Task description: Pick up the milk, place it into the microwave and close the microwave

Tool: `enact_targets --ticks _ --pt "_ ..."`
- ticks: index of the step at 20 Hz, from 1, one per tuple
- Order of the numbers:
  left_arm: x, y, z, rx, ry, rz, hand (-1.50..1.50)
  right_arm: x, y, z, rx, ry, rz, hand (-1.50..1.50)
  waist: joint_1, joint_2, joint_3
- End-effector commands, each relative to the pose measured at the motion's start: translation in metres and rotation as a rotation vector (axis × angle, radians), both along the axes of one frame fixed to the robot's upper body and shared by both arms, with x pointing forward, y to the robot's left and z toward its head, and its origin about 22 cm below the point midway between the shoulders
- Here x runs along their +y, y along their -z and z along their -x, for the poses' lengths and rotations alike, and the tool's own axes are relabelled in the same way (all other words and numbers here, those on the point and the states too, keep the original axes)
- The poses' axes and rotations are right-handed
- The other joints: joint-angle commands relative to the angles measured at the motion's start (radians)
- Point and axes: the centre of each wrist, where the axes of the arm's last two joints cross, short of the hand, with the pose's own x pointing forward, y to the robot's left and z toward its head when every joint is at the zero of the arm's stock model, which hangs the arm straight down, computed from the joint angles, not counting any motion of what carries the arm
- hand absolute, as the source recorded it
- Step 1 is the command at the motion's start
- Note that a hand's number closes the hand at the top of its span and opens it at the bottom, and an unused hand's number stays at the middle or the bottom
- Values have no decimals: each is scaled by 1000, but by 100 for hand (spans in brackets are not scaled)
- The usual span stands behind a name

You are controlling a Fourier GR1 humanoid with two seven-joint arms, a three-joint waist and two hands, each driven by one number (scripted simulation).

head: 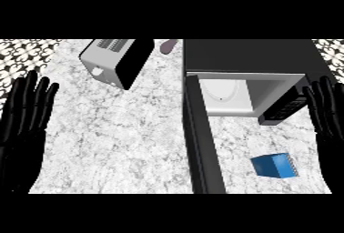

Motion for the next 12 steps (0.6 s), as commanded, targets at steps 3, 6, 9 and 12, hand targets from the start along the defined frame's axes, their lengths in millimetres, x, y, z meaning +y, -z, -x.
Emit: enact_targets --ticks 3,6,9,12 --pt "7 -22 24 -24 -79 6 -150 7 -10 41 -43 92 -16 -150 -18 28 8" --pt "-9 6 26 2 -151 -15 -150 0 5 65 -67 183 -10 -150 -30 28 8" --pt "-4 20 32 135 -143 133 -150 35 21 60 14 -45 -247 -150 -15 29 8" --pt "-13 21 58 132 -154 120 -150 39 25 89 11 -49 -255 -150 -18 27 8"
